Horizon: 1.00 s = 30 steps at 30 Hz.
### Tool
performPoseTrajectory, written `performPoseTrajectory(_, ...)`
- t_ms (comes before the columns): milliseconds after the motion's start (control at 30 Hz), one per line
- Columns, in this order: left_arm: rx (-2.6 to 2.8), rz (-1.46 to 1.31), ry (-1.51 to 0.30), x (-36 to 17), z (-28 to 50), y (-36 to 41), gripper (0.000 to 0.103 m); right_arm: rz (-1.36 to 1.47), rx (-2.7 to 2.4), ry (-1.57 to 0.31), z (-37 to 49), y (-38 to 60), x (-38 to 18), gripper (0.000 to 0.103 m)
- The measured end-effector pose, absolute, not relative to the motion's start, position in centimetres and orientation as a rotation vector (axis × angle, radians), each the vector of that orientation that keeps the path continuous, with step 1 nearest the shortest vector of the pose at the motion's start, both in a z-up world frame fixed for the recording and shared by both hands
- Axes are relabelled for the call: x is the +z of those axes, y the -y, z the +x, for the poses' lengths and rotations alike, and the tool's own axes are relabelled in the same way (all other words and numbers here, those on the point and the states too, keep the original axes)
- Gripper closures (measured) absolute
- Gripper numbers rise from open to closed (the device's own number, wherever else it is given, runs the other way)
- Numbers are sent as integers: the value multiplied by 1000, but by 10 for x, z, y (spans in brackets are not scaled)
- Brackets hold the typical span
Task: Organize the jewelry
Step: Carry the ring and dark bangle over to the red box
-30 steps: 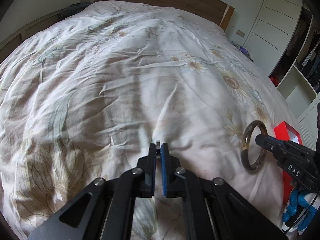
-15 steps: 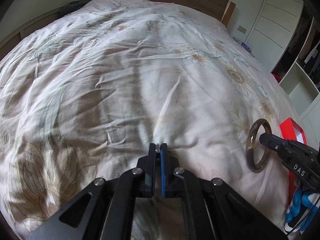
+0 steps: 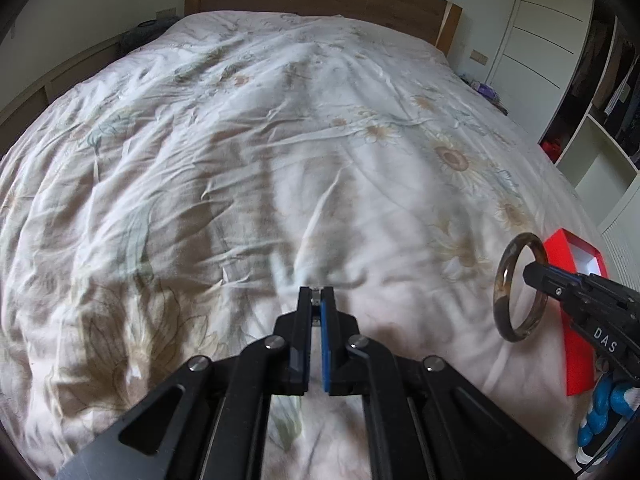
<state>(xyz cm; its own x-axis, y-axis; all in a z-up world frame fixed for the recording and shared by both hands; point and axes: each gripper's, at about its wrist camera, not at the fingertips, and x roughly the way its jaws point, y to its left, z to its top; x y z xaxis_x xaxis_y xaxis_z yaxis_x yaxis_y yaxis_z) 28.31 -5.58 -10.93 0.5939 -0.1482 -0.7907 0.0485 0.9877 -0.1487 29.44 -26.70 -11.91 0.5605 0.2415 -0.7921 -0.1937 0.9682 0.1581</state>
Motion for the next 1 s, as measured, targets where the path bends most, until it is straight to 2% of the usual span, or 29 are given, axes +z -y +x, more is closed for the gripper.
performPoseTrajectory(567,-168,-2,-861,-39,202,114,100,87,172,-858,205,319,-57,95)
performPoseTrajectory(1000,-257,96,-817,-8,153,177,100,142,100,-816,146,380,-40,95)
